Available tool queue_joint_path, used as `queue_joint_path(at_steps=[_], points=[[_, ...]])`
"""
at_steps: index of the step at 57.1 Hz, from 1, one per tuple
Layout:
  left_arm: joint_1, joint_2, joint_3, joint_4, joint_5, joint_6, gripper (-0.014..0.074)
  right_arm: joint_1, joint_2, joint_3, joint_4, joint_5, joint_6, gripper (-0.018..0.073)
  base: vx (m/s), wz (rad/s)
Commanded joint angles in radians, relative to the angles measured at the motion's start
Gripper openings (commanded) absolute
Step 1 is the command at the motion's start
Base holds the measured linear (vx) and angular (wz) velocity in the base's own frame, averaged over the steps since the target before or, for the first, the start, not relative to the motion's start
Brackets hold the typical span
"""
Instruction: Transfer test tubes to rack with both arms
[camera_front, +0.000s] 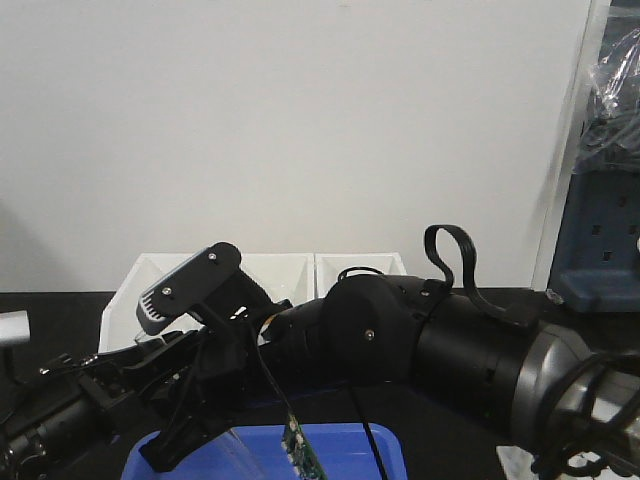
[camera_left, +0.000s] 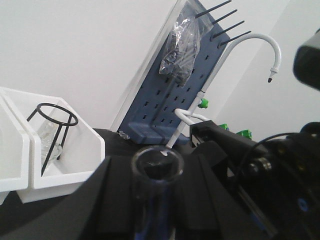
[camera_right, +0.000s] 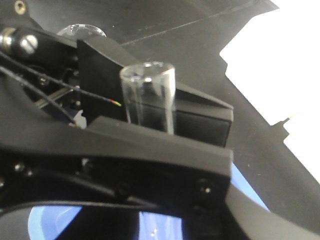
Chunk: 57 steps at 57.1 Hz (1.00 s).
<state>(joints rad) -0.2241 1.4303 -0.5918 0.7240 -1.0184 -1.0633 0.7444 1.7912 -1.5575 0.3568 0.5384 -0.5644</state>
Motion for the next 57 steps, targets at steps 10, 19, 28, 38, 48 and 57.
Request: queue_joint_path(at_steps=[10,19,28,38,48,57], points=[[-0.004,-0.030,-0.034,-0.058,-0.119,-0.009,0.0322,-0.011,-0.046,-0.035,0.003,-0.075,-0.001,-0.0012,0.00,0.00],[-0.004,-0.030,-0.034,-0.058,-0.119,-0.009,0.0492,-0.011,-0.046,-0.035,0.001,-0.075,-0.001,-0.0012,0.00,0.00],[-0.004,-0.030,-0.034,-0.059,-0.119,-0.009,0.0543,-0.011,-0.046,-0.035,-0.013,-0.076,0.000,-0.0012,0.00,0.00],[0.000,-0.030,-0.034,-0.165,-0.121,0.011,0.0543,-0.046,-0.046,-0.035,-0.023,-0.075,0.015,-0.0011,0.00,0.00],[0.000,-0.030,-0.034,-0.261,-0.154,0.018,0.0543,-0.104,-0.051,-0.035,-0.053,-0.077,0.033,-0.0010,0.00,0.00],[0.000,-0.030,-0.034,-0.282,-0.155,0.038,0.0543,-0.184,-0.070,-0.035,-0.060,-0.084,0.050,-0.0010,0.00,0.00]])
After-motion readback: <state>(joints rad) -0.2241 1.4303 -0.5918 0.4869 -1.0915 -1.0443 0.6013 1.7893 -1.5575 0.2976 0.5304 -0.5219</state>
